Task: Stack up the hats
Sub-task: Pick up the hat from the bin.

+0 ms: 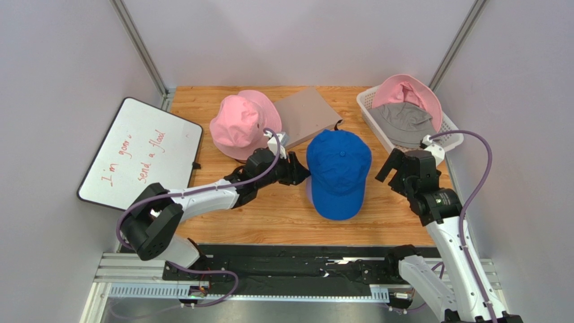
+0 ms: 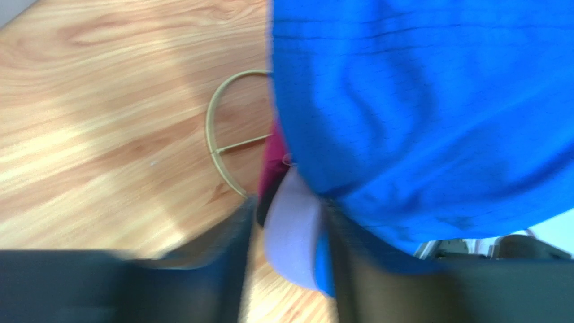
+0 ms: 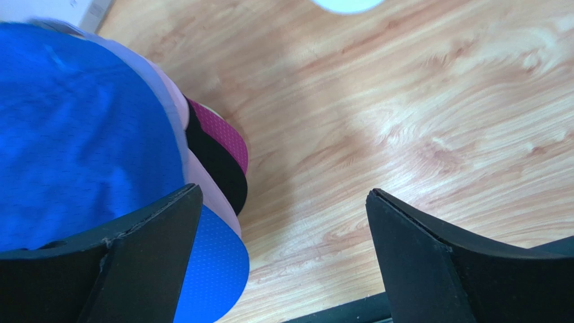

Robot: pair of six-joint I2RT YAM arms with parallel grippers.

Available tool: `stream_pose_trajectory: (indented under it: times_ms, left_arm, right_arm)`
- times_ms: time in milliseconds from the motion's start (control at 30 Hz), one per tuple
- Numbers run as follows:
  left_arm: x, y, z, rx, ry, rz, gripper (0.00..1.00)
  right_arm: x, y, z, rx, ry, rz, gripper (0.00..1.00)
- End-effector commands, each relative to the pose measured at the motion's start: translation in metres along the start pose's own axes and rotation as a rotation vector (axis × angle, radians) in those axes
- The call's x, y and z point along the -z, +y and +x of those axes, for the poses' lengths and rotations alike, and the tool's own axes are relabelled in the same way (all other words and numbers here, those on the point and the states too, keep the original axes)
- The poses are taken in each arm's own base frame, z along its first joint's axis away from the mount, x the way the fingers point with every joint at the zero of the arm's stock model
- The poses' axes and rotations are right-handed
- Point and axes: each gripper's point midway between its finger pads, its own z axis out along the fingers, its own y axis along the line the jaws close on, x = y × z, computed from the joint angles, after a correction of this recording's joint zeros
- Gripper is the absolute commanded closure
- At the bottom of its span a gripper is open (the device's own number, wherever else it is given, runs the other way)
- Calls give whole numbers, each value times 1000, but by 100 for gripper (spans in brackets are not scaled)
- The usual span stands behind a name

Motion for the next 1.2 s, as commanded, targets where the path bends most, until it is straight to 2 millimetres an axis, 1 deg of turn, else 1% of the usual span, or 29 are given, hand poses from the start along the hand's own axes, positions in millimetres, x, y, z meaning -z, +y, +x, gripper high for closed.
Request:
stream_pose_trajectory:
  times_ms: [0,67,100,167,200,233,267,300,367,400,433,467,500,533,567,600,667,700,767,800,833,900,933,967,1000,1033,1067,1133,1167]
  left_arm:
    - [23,-4,-31,-74,-58,-54,29]
    - [33,0,-38,-95,-82,-93,21]
    - [44,-3,-41,-102,-85,-93,15]
    - [56,5,-49,-120,-119,-146,11]
    - [68,5,-52,-124,-130,-155,9]
    - [75,7,-55,-127,-139,-167,7]
    - [81,8,-60,-128,-155,-176,5]
    - [94,7,-64,-131,-166,-180,0]
    - [109,10,-73,-140,-194,-206,0]
    - [123,9,-77,-147,-196,-220,0]
    - [131,12,-82,-163,-208,-245,0]
    - [140,14,-85,-172,-214,-264,0]
    - [153,11,-91,-185,-214,-278,0]
    - [161,12,-94,-208,-211,-294,0]
    - [168,13,-98,-213,-210,-312,0]
    - [180,10,-103,-220,-208,-325,0]
    - [193,11,-111,-257,-218,-350,0]
    - [202,8,-116,-267,-233,-355,0]
    - [212,13,-123,-292,-252,-390,0]
    - [217,14,-126,-295,-260,-399,0]
    - [219,17,-128,-297,-268,-411,0]
    - [217,19,-129,-297,-273,-413,0]
    - [216,21,-129,-305,-273,-417,0]
    - [214,22,-128,-310,-268,-418,0]
    - [210,24,-127,-313,-263,-422,0]
    - [208,27,-127,-322,-257,-430,0]
    - [207,28,-127,-327,-250,-434,0]
    - [203,31,-125,-332,-233,-444,0]
    - [202,31,-125,-332,-231,-443,0]
  right_arm:
    - [26,2,-41,10,-140,-13,2]
    - [38,3,-57,16,-184,-12,2]
    - [43,4,-64,16,-201,-14,2]
    - [57,5,-85,17,-253,-6,2]
    - [58,5,-91,23,-263,5,2]
    - [61,5,-99,22,-283,19,2]
    - [66,9,-112,32,-303,22,1]
    - [67,10,-119,36,-311,29,1]
    - [68,14,-137,42,-334,62,1]
    - [68,15,-144,59,-340,74,1]
    - [65,14,-151,58,-344,92,0]
    - [60,19,-161,60,-339,100,0]
    - [55,22,-166,70,-333,99,0]
    - [48,23,-171,59,-319,85,0]
    - [32,27,-174,67,-289,86,0]
    - [29,29,-184,58,-298,75,0]
    - [10,21,-196,38,-278,89,1]
    - [-10,21,-202,36,-250,103,1]
    - [-32,9,-211,27,-227,127,1]
    - [-61,5,-210,35,-185,146,1]
    - [-70,-2,-220,41,-188,162,1]
    - [-97,-10,-227,67,-170,197,1]
    - [-130,-19,-223,78,-127,223,1]
    - [-140,-18,-234,100,-137,216,2]
    - [-153,-21,-236,106,-124,218,2]
    - [-187,-31,-224,112,-56,232,2]
    - [-193,-31,-238,118,-70,232,3]
    - [-216,-46,-233,118,-17,266,4]
    - [-239,-55,-221,121,31,283,4]
